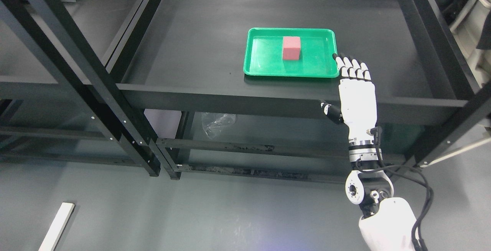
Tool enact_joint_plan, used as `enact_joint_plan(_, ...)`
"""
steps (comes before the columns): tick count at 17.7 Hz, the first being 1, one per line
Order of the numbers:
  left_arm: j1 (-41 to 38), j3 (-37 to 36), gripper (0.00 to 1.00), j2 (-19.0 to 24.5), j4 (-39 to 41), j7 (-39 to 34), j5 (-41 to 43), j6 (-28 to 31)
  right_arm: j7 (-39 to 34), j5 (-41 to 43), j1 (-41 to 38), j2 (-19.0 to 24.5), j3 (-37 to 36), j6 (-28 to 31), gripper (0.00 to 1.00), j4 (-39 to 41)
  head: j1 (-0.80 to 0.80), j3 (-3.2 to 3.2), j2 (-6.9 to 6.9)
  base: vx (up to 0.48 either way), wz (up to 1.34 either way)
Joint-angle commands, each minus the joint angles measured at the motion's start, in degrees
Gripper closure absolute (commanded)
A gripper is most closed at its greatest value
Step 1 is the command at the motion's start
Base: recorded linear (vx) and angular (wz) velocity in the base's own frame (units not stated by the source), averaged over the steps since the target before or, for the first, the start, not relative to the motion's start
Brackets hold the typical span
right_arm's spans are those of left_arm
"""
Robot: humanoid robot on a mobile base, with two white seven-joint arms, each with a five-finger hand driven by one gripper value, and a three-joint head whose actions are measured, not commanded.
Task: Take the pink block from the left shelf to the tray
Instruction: 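Drive toward the shelf and raise the right hand above the green tray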
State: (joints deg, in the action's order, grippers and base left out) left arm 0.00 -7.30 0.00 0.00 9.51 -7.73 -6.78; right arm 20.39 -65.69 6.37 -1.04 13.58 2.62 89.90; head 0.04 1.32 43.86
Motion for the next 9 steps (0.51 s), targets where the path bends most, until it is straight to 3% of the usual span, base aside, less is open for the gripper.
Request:
enact_joint_plan(1,-1.1,0.0,0.0,1.0,1.0,0.0,0.0,0.0,-0.5,2.1,1.5,0.0,-0.1,-0.1,0.01,-1.4,0.0,0.0,0.0,0.222,0.05)
enact_joint_plan(4,-1.1,0.0,0.0,1.0,1.0,0.0,0.0,0.0,-5.4,2.2,2.1,0.0,0.0,-0.1,0.01,-3.2,0.0,0.0,0.01,0.236,0.05)
enact_joint_plan(9,-1.1,0.0,0.0,1.0,1.0,0.0,0.0,0.0,-6.0,2.3,2.1,0.0,0.0,-0.2,0.01,-3.2,0.0,0.0,0.01,0.224,0.05)
